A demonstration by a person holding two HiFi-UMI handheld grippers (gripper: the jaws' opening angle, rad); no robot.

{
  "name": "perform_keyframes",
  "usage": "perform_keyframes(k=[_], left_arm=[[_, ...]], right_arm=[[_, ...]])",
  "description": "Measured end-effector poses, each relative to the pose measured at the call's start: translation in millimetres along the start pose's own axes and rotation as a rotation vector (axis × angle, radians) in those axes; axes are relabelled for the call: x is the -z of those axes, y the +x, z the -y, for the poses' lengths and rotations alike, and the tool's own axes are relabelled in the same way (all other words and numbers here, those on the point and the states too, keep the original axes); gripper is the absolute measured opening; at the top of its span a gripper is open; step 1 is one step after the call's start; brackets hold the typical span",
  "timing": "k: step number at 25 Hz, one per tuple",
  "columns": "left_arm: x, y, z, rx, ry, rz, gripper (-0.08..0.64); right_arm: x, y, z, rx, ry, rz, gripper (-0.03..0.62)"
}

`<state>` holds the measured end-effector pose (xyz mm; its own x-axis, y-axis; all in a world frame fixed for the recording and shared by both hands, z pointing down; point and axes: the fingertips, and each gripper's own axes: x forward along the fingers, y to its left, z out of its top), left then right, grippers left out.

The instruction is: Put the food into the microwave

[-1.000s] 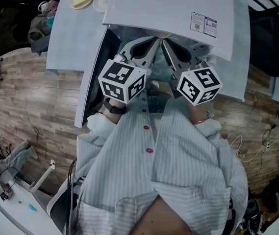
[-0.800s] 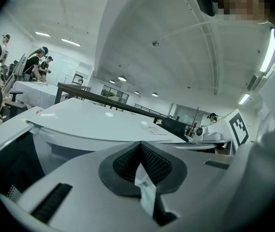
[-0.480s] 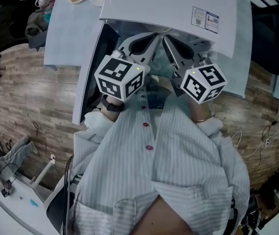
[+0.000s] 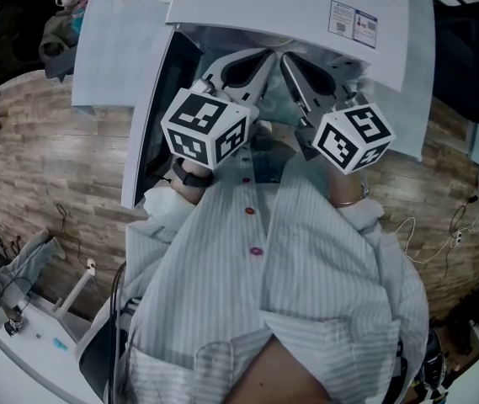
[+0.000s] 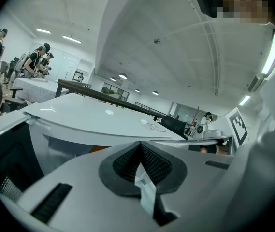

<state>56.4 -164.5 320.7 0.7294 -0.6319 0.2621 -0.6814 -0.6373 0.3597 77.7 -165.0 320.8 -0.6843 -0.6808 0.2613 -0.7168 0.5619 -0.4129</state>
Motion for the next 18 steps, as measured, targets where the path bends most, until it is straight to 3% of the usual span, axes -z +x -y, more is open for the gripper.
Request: perform_keyframes(k=[18], left_arm=[[4.7, -0.9, -3.6, -0.002, -0.014, -0.014, 0.008]], right_arm=[[3.8, 3.6, -2.1, -0.008, 0.018, -0.010, 0.032]])
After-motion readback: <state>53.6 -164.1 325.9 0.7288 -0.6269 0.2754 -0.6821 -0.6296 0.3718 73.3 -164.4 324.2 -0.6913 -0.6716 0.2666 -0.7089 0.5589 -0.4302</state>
